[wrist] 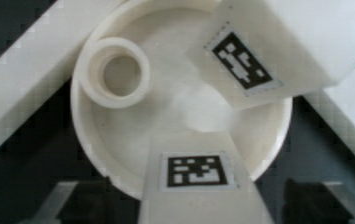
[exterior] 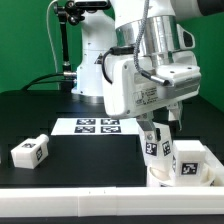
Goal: Assemble stool
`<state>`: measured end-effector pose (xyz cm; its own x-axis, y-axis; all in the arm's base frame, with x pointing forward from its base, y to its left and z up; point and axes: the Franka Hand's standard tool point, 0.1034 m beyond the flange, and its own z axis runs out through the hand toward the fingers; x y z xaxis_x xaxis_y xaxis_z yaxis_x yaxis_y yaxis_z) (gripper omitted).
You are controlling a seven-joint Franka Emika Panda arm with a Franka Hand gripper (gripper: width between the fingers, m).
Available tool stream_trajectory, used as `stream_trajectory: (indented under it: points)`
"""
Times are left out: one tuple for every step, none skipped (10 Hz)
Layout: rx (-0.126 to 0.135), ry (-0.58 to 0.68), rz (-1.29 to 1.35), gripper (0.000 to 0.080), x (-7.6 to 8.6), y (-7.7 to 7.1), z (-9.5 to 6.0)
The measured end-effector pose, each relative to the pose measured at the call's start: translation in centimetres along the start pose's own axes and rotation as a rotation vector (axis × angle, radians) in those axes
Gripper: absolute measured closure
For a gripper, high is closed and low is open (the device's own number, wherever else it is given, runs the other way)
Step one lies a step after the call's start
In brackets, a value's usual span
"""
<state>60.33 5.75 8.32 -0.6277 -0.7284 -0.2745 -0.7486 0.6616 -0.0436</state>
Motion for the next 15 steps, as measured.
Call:
stream_trajectory:
  points:
    - [0.008,-0.007,-0.04,0.0228,0.1,-0.5,-0.8]
    - [0.02,-0.013,-0.101,0.0167,0.6,-1.4,-1.9]
    - [0.032,-0.016,-0.149,0.0153,1.5,-2.7,-3.0]
    - [0.031,-0.005,-0.225,0.0153,2.6,-4.0,-3.6]
    - [0.026,0.013,-0.26,0.0151,3.7,-5.4,-4.0]
    - [0.024,0.028,-0.259,0.0151,4.3,-6.0,-3.6]
    - [0.023,0.028,-0.26,0.0151,4.2,-5.9,-3.4]
    - [0.023,0.028,-0.26,0.0151,4.3,-5.9,-3.4]
    - [0.023,0.028,-0.26,0.0151,4.3,-5.9,-3.4]
    - [0.015,0.04,-0.334,0.0151,4.5,-5.7,-3.3]
    - [-0.009,0.067,-0.51,0.0151,5.3,-5.7,-2.8]
    - [-0.023,0.081,-0.625,0.0151,6.5,-6.2,-2.7]
    - [-0.046,0.089,-0.703,0.0151,7.5,-6.5,-2.6]
    - [-0.049,0.09,-0.702,0.0151,8.1,-6.8,-2.5]
    - [-0.08,0.093,-0.725,0.0151,7.5,-6.3,-2.4]
